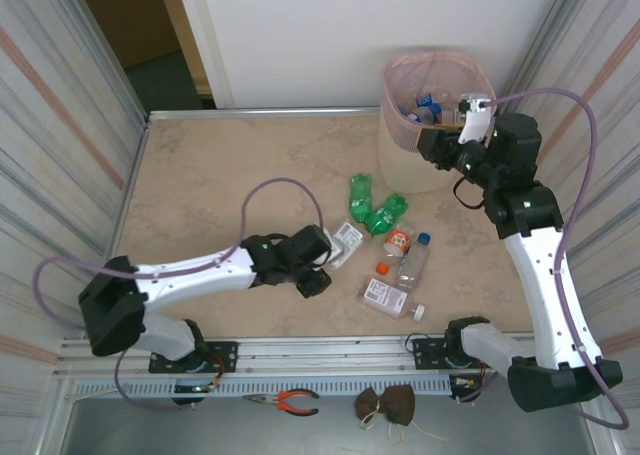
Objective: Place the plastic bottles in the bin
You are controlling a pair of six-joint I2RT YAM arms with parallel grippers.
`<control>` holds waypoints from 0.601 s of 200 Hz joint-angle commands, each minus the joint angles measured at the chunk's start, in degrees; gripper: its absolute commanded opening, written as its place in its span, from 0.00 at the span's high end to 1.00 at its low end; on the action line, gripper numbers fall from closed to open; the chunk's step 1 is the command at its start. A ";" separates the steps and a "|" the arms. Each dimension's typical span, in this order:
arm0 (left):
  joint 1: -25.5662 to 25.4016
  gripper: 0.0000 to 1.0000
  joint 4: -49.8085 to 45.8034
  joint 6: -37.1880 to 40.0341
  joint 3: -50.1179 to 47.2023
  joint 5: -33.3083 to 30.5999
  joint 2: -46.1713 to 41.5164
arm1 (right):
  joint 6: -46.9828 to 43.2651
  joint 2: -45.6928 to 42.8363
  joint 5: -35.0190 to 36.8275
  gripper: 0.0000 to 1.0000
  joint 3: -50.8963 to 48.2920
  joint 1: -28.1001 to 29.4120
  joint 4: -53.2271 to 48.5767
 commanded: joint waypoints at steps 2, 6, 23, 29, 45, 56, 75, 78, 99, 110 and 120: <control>3.85 0.65 7.54 1.42 -2.47 6.74 -5.86 | 5.18 -1.01 -3.05 0.60 -0.35 2.14 -0.88; 4.70 0.65 8.39 1.48 -2.83 8.07 -6.58 | 5.75 -0.95 -3.28 0.59 -0.38 2.60 -0.96; 7.88 0.65 12.02 1.81 -3.37 12.02 -9.01 | 8.42 -0.66 -5.09 0.56 -0.65 4.48 -0.71; 8.73 0.65 12.88 2.13 -3.28 13.26 -9.63 | 9.45 -0.51 -5.63 0.54 -0.73 5.03 -0.62; 10.59 0.64 15.13 4.05 -2.66 17.34 -10.61 | 12.25 0.73 -7.13 0.49 -0.21 6.26 -1.32; 11.33 0.64 15.53 5.66 -1.65 18.77 -10.62 | 13.78 2.02 -8.57 0.46 0.49 6.82 -2.03; 12.71 0.64 15.12 8.14 0.65 20.92 -9.79 | 15.45 4.41 -11.27 0.41 1.72 7.83 -3.06; 12.90 0.64 14.95 8.43 1.08 21.13 -9.57 | 15.61 4.73 -11.54 0.40 1.92 8.04 -3.19; 13.24 0.64 13.71 10.67 4.00 20.71 -7.80 | 15.94 6.41 -12.18 0.37 2.61 9.75 -3.38; 13.24 0.64 13.13 11.29 5.40 20.57 -6.78 | 16.33 6.98 -11.84 0.36 2.50 10.50 -3.08; 13.24 0.64 13.00 11.52 6.45 20.57 -5.84 | 16.39 7.65 -11.81 0.36 2.61 11.04 -3.31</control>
